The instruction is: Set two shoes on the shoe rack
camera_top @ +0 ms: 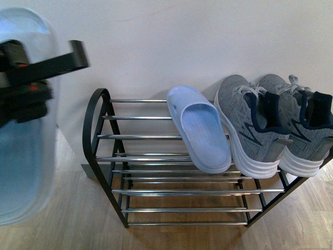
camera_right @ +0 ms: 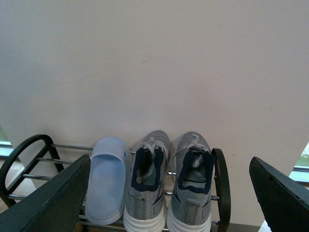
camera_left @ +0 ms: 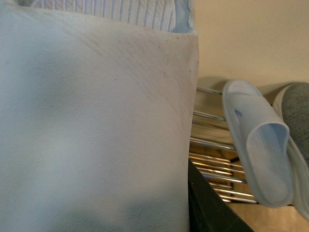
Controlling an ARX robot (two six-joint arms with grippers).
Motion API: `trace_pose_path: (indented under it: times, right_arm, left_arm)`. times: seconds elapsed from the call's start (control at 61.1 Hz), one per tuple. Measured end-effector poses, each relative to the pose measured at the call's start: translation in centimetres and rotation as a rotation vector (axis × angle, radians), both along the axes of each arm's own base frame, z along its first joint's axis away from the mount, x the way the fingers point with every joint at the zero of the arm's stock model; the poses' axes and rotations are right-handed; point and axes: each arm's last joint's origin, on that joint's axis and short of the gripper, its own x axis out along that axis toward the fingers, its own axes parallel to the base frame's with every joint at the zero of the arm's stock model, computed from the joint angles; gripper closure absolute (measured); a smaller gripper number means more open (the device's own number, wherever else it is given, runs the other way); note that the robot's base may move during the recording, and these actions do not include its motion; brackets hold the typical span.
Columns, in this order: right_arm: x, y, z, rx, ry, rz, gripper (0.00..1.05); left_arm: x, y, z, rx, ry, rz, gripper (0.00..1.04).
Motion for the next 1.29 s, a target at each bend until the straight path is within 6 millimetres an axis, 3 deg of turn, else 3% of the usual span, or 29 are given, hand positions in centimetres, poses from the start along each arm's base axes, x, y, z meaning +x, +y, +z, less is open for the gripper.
trace_pose_path:
  times: [0.377,0.737,1.065,1.294]
  right_arm:
    - [0.0,0.0,0.0,0.000,0.000,0.000,0.09]
    - [0.0,0.0,0.0,0.000,0.000,0.000,0.09]
    - [0.0,0.0,0.0,0.000,0.000,0.000,0.09]
    - [0.0,0.0,0.0,0.000,0.000,0.000,0.09]
  left_arm:
    - [7.8,-4.8,-5.1,-0.052,0.195,-0.060,1.03]
    - [13.6,-6.6,-8.1,0.008,0.264,-0.113,1.03]
    - [16.1,-7.2,-9.6,0.085,0.290,-0.160,1.03]
    - [16.3,-7.9,-9.4,0.065,0.262,-0.184,1.03]
